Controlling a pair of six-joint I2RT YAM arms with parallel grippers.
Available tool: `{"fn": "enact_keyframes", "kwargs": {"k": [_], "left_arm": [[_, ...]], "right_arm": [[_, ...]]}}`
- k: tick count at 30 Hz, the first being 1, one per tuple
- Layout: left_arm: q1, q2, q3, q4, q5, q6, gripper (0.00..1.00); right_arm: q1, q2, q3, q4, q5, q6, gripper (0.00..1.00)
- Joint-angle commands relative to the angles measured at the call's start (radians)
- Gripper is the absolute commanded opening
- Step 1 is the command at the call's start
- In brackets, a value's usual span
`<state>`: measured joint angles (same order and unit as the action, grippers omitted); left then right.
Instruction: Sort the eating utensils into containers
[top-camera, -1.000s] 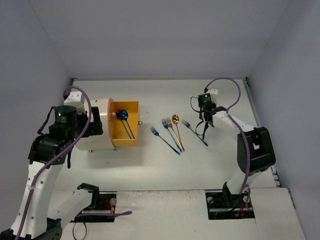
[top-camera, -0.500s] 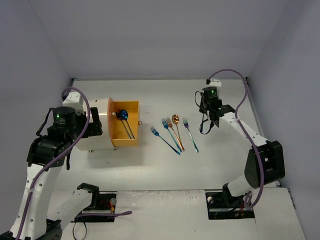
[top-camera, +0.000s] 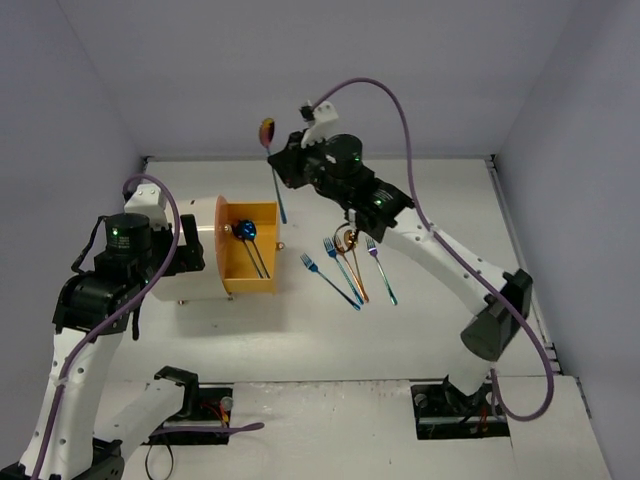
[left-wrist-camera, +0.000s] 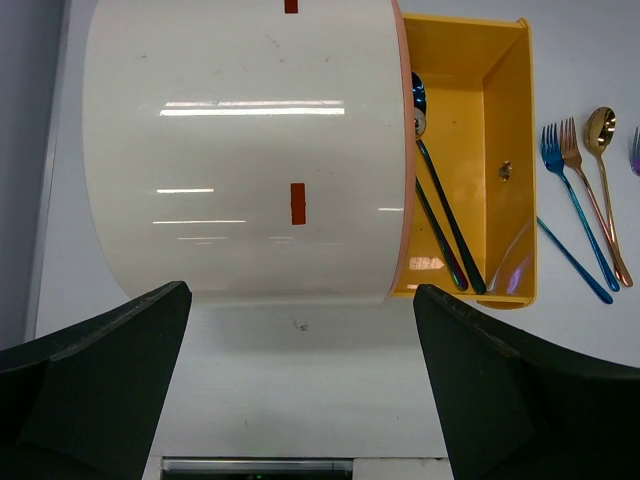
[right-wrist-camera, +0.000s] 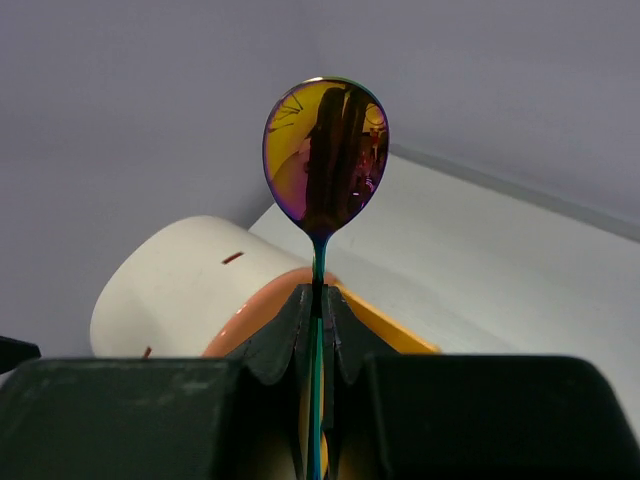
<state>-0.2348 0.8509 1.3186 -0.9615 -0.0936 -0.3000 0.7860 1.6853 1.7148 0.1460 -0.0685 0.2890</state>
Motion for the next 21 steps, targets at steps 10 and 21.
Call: {"fn": "enact_keyframes", "kwargs": {"k": [10, 21], "left_arm": [[-0.004, -0.001, 0.062, 0.015, 0.018, -0.034, 0.93], [-0.004, 0.017, 0.063, 0.018, 0.020, -0.033, 0.93]], "right_arm": [[0.148, 0.236, 0.037, 0.133, 0.053, 0.026, 0.00], [0.150, 0.138, -0.099, 0.104, 0.050, -0.058, 0.25]]}}
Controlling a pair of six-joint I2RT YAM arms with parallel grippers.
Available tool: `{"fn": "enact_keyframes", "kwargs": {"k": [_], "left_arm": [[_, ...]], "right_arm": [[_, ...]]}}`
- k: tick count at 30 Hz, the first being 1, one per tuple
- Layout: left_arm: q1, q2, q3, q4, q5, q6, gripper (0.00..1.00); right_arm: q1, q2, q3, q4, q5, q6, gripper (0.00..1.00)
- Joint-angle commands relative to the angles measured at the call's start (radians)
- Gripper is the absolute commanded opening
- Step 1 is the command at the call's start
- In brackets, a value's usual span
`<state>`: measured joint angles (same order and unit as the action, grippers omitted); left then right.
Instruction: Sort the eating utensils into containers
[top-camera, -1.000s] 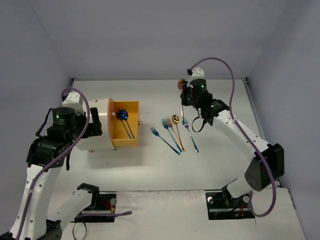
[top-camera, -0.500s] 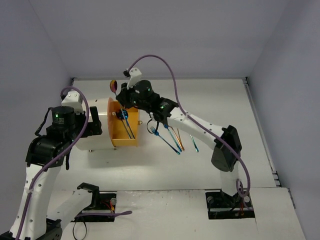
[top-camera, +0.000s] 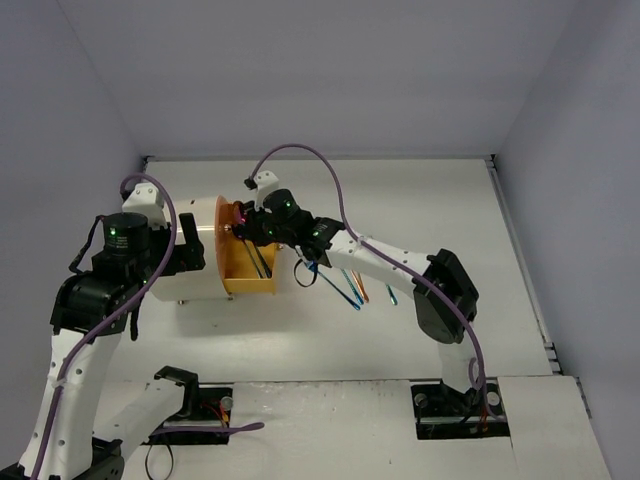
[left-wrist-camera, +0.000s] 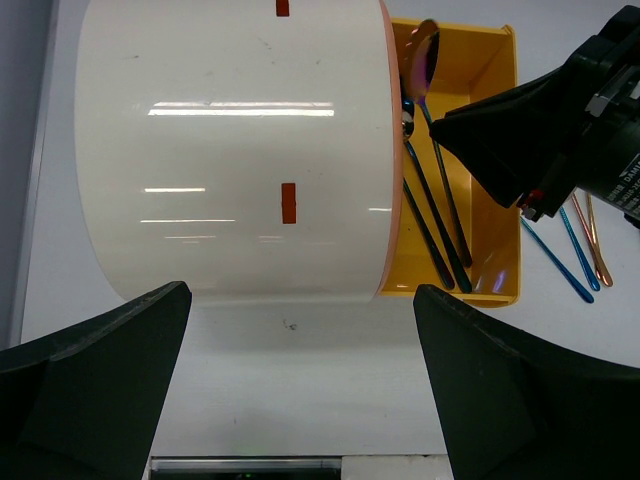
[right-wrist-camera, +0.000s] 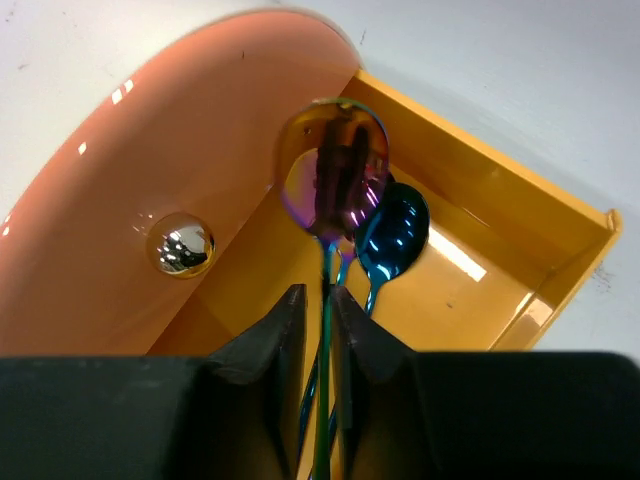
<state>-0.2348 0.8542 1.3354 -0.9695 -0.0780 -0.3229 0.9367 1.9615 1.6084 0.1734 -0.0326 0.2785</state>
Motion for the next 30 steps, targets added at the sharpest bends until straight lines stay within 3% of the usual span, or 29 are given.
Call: {"fn": "enact_keyframes", "kwargs": {"k": [1, 7, 12, 22, 30], "left_arm": [[-0.004, 0.015, 0.051, 0.024, 0.004, -0.009, 0.93], [-0.005, 0.027, 0.071, 0.023, 0.003, -0.004, 0.93], [-0.005, 0.031, 0.071, 0.024, 0.004, -0.004, 0.93], [-0.006, 0.031, 0.047, 0.025, 0.001, -0.008, 0.93], [-0.007, 0.031, 0.046, 0.025, 0.009, -0.014, 0.93]], "right_arm": [[-0.002, -0.153, 0.004, 0.066, 0.024, -0.058, 0.27], [-0.026, -0.264, -0.083, 0.005, 0.196, -0.104, 0.36], [-0.161, -0.361, -0.225, -0.085, 0.287, -0.025, 0.39], [-0.349, -0.386, -0.529, -0.170, 0.241, 0.067, 0.33], [-0.376, -0.251, -0.546, -0.166, 0.203, 0.097, 0.29]]}}
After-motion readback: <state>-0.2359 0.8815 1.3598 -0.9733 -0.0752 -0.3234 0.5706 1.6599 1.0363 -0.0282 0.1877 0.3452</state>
